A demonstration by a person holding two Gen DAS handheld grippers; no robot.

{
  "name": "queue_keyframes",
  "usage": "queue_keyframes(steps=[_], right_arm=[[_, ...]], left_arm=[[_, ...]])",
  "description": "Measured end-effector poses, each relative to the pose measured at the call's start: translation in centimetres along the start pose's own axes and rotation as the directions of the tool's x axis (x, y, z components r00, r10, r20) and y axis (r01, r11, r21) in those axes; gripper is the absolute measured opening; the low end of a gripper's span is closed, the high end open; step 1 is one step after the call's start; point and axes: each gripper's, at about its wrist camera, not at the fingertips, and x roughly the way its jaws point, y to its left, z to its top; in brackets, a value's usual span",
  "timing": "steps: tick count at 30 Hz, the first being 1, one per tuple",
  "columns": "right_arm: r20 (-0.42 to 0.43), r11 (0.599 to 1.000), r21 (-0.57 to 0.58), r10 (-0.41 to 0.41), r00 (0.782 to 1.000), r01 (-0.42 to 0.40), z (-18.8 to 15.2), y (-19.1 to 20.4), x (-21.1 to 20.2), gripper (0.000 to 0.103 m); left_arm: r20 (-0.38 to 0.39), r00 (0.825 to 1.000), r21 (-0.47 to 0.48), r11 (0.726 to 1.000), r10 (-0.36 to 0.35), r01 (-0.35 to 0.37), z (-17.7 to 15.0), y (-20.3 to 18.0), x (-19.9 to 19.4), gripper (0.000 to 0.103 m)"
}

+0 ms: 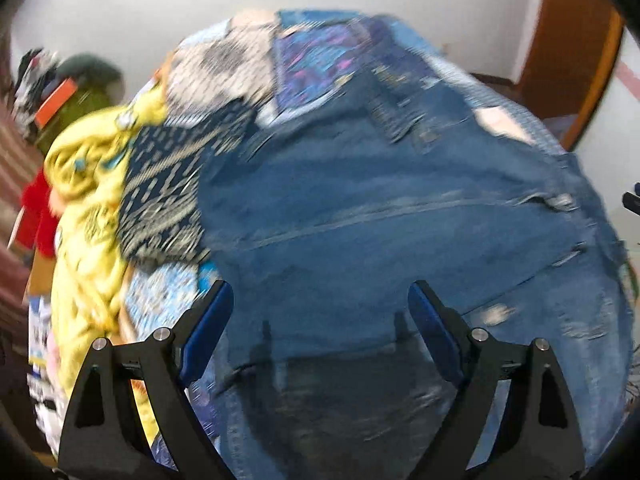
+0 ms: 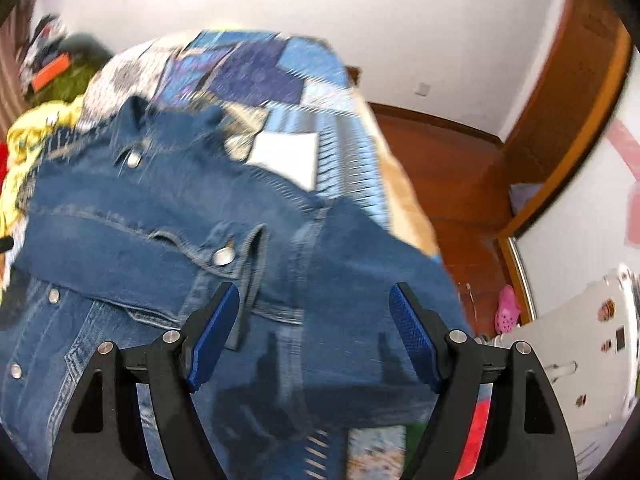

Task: Fold large clothes
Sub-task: 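Grasp the other jacket sleeve with the right tool and lift it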

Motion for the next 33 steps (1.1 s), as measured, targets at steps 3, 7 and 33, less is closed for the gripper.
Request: queue_keyframes(steps=[3,7,33], right_arm=[[0.018,0.997,0.074,-0.020,1.000,0.018,-0.4,-3.0,-1.3,0.075],[0.001,0.981,0.190,-0.035,0.999,0.034,-1.7,-6.8,-2.0,0.075],[-0.060,0.659,0.727,0.344,0.937,-0.195,-9.3,-15.7,8.6,0.056]], left_arm=[[0.026,0.998,0.033,0.998,-0.053,0.052,1.3,-2.4,-0.5,0.089],[0.017,0.995,0.063,0.994,-0.095,0.094,2.0,-5.3,0.3,0.089],[-0.105,0.986,0.054,0.989,-0.129,0.135,-0.5,-7.8,1.9,0.089]])
